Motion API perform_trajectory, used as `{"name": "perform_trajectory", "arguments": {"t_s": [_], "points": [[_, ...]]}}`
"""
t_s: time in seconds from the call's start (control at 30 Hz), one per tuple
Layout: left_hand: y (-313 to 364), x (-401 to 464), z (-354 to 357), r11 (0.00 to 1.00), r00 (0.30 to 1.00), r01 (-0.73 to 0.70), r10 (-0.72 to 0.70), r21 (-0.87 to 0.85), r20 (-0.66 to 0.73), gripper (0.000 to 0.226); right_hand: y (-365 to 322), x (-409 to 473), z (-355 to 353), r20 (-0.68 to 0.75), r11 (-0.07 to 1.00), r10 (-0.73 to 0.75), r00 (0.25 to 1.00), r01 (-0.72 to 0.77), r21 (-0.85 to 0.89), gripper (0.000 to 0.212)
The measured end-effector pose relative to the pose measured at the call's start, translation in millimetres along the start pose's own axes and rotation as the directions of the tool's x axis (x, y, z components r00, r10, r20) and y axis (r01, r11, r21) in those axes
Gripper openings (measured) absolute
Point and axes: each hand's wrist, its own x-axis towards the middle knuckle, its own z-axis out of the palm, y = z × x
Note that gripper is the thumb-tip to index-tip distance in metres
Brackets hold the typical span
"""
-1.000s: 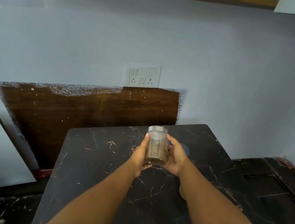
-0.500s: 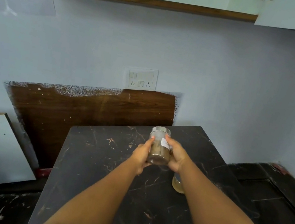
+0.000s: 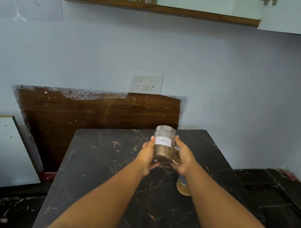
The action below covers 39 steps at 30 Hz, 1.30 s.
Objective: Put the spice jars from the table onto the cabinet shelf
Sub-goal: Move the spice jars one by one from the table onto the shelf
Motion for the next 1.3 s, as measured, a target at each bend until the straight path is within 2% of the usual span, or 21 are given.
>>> {"name": "perform_trajectory", "arguments": {"t_s": [0.07,0.13,0.2,0.27,0.33,0.37,0.5,0.63,0.7,0.77,0.87,1.07,1.17,1.23,1.3], "points": [[4.1,5.6,0.8,0.998,1.000,0.000,0.001,-0.057,0.024,0.077,-3.6,1.5,9.3,0.101,0.999,0.025,0.995,-0.021,-0.044,0.051],[11.1,13.2,0.1,0.990,0.997,0.004,0.006,-0.138,0.071,0.092,-9.4,6.2,19.2,0.158,0.979,-0.013,0.987,0.044,-0.197,0.064],[21.1,21.7,-3.0,0.977,0.991,-0.026,0.052,-0.210,0.122,0.090,-18.9,11.7,31.2,0.171,0.929,-0.088,0.981,0.143,-0.341,0.078],[31.5,33.5,-7.7,0.970,0.983,-0.053,0.093,-0.239,0.160,0.079,-30.2,21.1,43.0,0.180,0.912,-0.119,0.976,0.179,-0.369,0.088],[46.6,43.5,-8.6,0.976,0.981,-0.094,0.124,-0.198,0.148,0.065,-41.6,33.0,54.1,0.169,0.889,-0.159,0.973,0.215,-0.404,0.095],[53.6,47.3,-8.7,0.980,0.981,-0.110,0.134,-0.167,0.139,0.066,-46.5,39.5,59.6,0.159,0.872,-0.180,0.971,0.232,-0.431,0.096],[88.6,71.5,-15.1,0.971,0.958,-0.206,0.226,-0.119,0.179,0.090,-63.7,66.0,85.5,0.079,0.790,-0.304,0.950,0.297,-0.537,0.076],[134.8,97.0,-19.0,0.936,0.943,-0.320,0.301,0.148,0.139,0.119,-92.6,79.7,110.3,0.087,0.727,-0.454,0.887,0.425,-0.539,0.082],[166.5,109.1,-12.2,0.896,0.927,-0.376,0.357,0.238,0.119,0.113,-115.8,79.0,120.0,0.079,0.701,-0.543,0.836,0.503,-0.506,0.079],[209.0,109.6,2.8,0.858,0.895,-0.445,0.420,0.256,0.147,0.095,-152.1,75.9,129.3,0.065,0.659,-0.627,0.776,0.573,-0.487,0.074],[280.2,102.3,31.2,0.762,0.815,-0.579,0.540,0.290,0.211,0.076,-219.6,66.1,141.5,0.069,0.574,-0.732,0.677,0.668,-0.474,0.075],[402.9,84.1,71.0,0.567,0.618,-0.778,0.767,0.270,0.173,0.059,-338.7,47.0,182.9,0.093,0.360,-0.890,0.445,0.815,-0.454,0.077],[452.3,74.3,82.3,0.455,0.509,-0.849,0.842,0.269,0.180,0.059,-386.7,43.4,204.1,0.105,0.254,-0.941,0.322,0.876,-0.411,0.074],[479.8,72.6,86.2,0.327,0.410,-0.878,0.891,0.348,0.195,0.059,-417.0,44.7,215.4,0.133,0.194,-0.952,0.274,0.883,-0.428,0.075],[499.4,79.4,80.5,0.127,0.316,-0.805,0.918,0.579,0.238,0.056,-443.3,54.1,223.3,0.228,0.137,-0.930,0.288,0.847,-0.514,0.078]]}}
